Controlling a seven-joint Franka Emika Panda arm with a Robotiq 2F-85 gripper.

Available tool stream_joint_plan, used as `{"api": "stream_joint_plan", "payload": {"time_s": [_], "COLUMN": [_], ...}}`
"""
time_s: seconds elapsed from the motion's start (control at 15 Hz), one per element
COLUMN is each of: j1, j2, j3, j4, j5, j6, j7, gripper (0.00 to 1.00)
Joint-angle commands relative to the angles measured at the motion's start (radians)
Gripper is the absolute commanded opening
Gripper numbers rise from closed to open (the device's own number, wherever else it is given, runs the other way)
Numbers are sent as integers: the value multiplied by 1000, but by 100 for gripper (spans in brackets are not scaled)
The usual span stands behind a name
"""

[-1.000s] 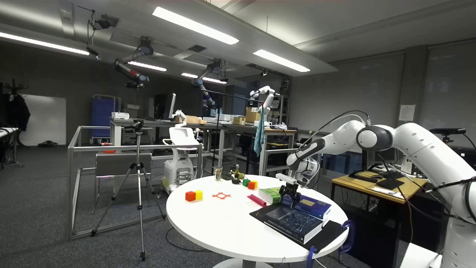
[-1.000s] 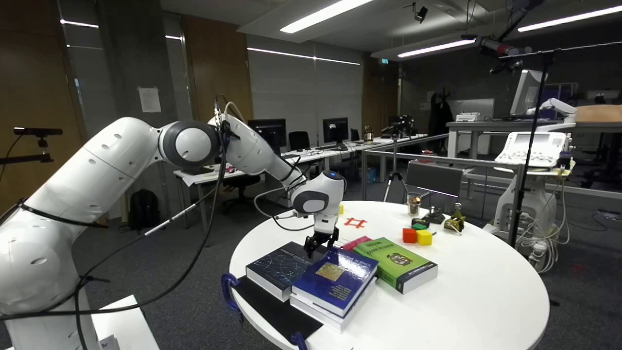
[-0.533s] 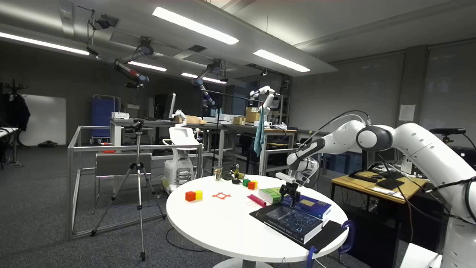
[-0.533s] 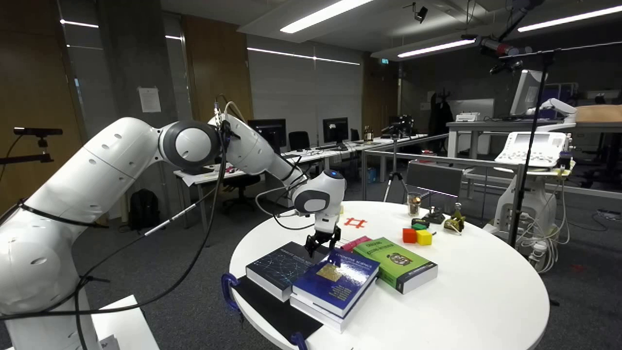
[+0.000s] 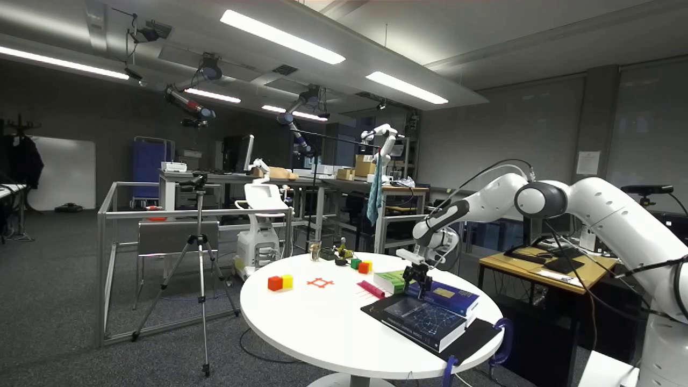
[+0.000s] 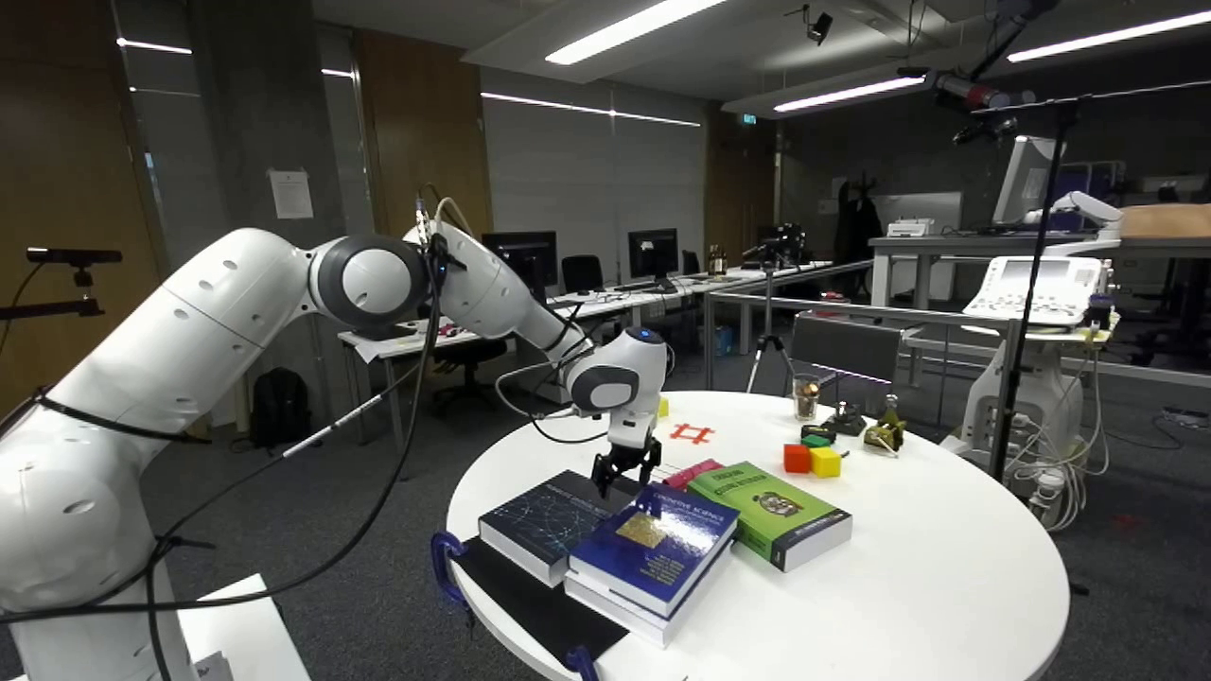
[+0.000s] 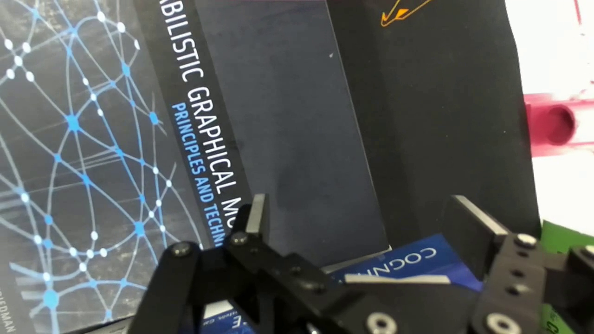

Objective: Put the blue book on the white book

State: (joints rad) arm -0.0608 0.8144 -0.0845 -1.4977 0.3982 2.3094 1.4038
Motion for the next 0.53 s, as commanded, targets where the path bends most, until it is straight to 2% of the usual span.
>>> {"api": "stream_joint_plan", "payload": {"time_s": [0.0, 0.47], "j1": [54, 156], "j2": [-56, -144], "j3": [-26, -26], "j4": [-38, -90], "j5": [-84, -215], "j6": [-26, -6], "j7": [36, 40], "gripper": [100, 100]}}
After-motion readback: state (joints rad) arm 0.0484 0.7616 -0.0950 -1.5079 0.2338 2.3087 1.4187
